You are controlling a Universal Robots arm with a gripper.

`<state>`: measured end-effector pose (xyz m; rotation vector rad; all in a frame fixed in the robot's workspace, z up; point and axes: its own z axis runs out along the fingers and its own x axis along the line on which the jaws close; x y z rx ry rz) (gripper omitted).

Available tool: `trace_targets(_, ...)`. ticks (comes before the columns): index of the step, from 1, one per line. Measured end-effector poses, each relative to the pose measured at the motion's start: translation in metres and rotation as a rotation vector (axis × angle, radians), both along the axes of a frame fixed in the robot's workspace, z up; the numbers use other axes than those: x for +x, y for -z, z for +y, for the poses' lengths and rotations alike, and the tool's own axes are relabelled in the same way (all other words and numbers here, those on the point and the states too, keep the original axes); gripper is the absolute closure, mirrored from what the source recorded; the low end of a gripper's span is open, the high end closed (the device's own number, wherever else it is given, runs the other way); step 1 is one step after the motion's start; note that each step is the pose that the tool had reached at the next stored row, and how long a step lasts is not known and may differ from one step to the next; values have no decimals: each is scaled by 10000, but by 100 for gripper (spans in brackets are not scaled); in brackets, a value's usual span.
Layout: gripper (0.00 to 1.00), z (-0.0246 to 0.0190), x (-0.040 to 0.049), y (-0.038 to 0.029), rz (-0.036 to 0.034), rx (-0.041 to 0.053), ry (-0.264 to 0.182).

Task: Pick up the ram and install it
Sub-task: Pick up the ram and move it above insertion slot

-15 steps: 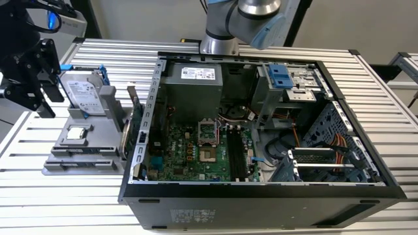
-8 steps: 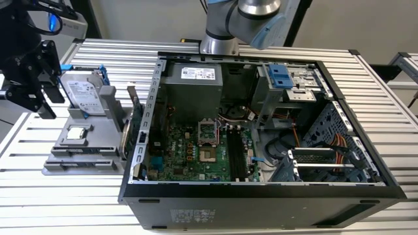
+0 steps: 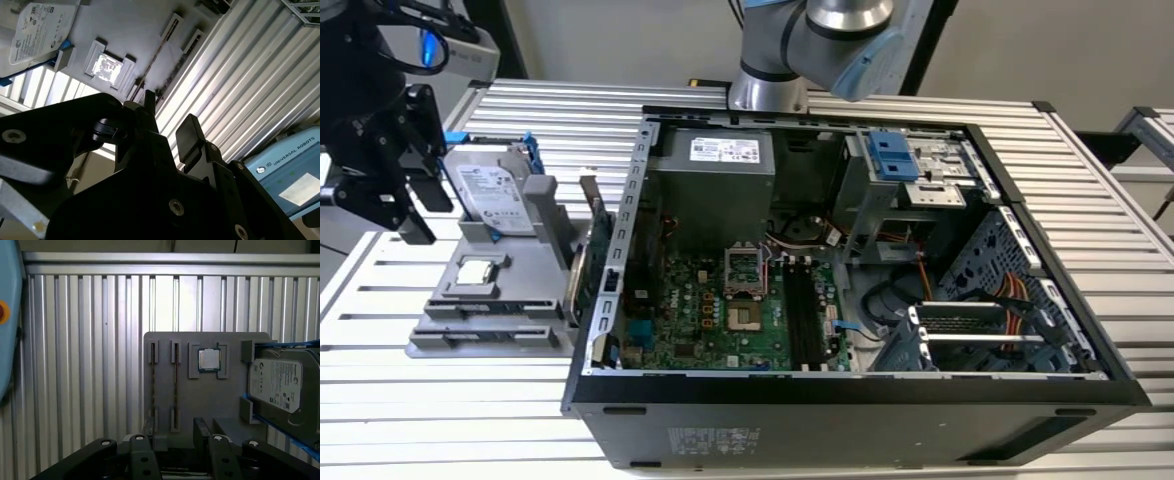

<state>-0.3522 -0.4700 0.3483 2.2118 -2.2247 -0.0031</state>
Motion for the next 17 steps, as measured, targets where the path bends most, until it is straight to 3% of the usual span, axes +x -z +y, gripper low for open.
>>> trace_targets(17, 0, 0, 0, 41, 0, 0, 0)
